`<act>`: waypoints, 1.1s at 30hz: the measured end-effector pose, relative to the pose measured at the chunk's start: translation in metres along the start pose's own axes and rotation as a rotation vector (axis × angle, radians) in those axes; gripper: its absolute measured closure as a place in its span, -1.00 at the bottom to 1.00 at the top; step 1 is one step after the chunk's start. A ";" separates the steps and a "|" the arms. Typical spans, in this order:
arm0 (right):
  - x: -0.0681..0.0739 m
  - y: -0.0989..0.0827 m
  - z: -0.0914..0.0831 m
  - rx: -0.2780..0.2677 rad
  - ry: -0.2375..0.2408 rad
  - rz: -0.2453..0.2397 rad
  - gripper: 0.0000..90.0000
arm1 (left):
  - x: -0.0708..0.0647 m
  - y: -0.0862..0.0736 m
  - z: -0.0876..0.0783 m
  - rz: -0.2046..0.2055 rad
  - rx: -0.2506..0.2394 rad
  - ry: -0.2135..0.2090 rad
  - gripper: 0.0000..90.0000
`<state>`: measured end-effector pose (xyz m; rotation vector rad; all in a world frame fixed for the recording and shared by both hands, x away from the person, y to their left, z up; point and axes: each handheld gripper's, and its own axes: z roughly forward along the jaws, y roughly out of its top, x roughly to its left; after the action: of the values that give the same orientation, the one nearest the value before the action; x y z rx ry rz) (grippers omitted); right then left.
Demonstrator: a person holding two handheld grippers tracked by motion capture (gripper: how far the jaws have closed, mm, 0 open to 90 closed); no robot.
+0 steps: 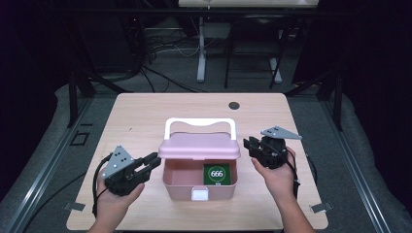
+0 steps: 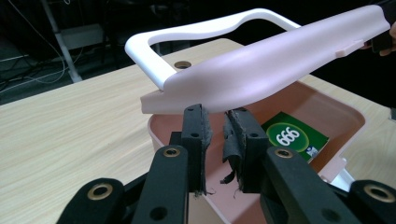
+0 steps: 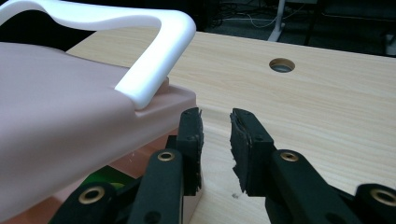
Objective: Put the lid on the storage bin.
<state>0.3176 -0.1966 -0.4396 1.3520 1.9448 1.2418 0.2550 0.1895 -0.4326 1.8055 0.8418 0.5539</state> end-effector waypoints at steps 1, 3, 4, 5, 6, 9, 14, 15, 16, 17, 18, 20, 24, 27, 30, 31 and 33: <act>0.000 0.000 0.000 0.001 -0.003 0.000 0.63 | 0.000 -0.001 0.000 0.004 0.003 0.001 0.71; -0.001 0.000 0.000 -0.001 -0.004 0.002 0.63 | -0.002 -0.004 0.000 0.007 0.003 0.000 0.71; -0.001 0.000 0.000 -0.004 -0.003 0.003 0.63 | -0.002 -0.005 -0.001 0.006 0.006 0.002 0.71; -0.002 0.001 -0.002 0.016 -0.002 0.002 0.63 | -0.003 -0.006 -0.001 0.008 0.007 0.001 0.71; -0.002 0.000 0.000 -0.009 -0.004 0.005 0.63 | -0.003 -0.007 -0.001 0.009 0.007 0.002 0.71; -0.002 0.000 -0.001 -0.004 -0.004 0.006 0.63 | -0.004 -0.010 -0.001 0.007 0.011 0.000 0.71; -0.003 0.000 -0.001 0.002 -0.006 0.007 0.63 | -0.005 -0.014 -0.002 0.006 0.016 -0.005 0.72; -0.003 0.000 -0.001 0.002 -0.007 0.006 0.63 | -0.005 -0.014 -0.002 0.006 0.016 -0.005 0.72; -0.003 0.000 -0.001 0.002 -0.007 0.006 0.63 | -0.005 -0.015 -0.002 0.007 0.017 -0.005 0.72; -0.003 0.000 -0.001 0.002 -0.006 0.006 0.63 | -0.006 -0.017 -0.002 0.004 0.018 -0.005 0.72; -0.003 0.000 0.000 -0.002 -0.007 0.007 0.63 | -0.006 -0.018 -0.002 0.006 0.019 -0.007 0.72; -0.003 0.000 0.000 -0.002 -0.006 0.007 0.63 | -0.006 -0.020 -0.002 0.003 0.022 -0.010 0.72; -0.003 -0.001 0.000 -0.001 -0.007 0.008 0.63 | -0.007 -0.024 -0.002 0.003 0.025 -0.011 0.72; -0.003 -0.001 0.000 0.001 -0.007 0.008 0.63 | -0.007 -0.026 -0.002 0.001 0.029 -0.012 0.72; -0.003 -0.001 0.000 0.004 -0.005 0.009 0.63 | -0.007 -0.029 -0.002 -0.003 0.032 -0.016 0.72; -0.004 -0.001 0.000 0.009 -0.006 0.009 0.63 | -0.007 -0.030 -0.002 -0.004 0.035 -0.017 0.72; -0.004 -0.001 0.000 0.010 -0.007 0.010 0.63 | -0.008 -0.031 -0.002 -0.006 0.038 -0.018 0.72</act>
<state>0.3187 -0.2004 -0.4412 1.3703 1.9450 1.2317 0.2392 0.1922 -0.4607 1.8396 0.8499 0.5198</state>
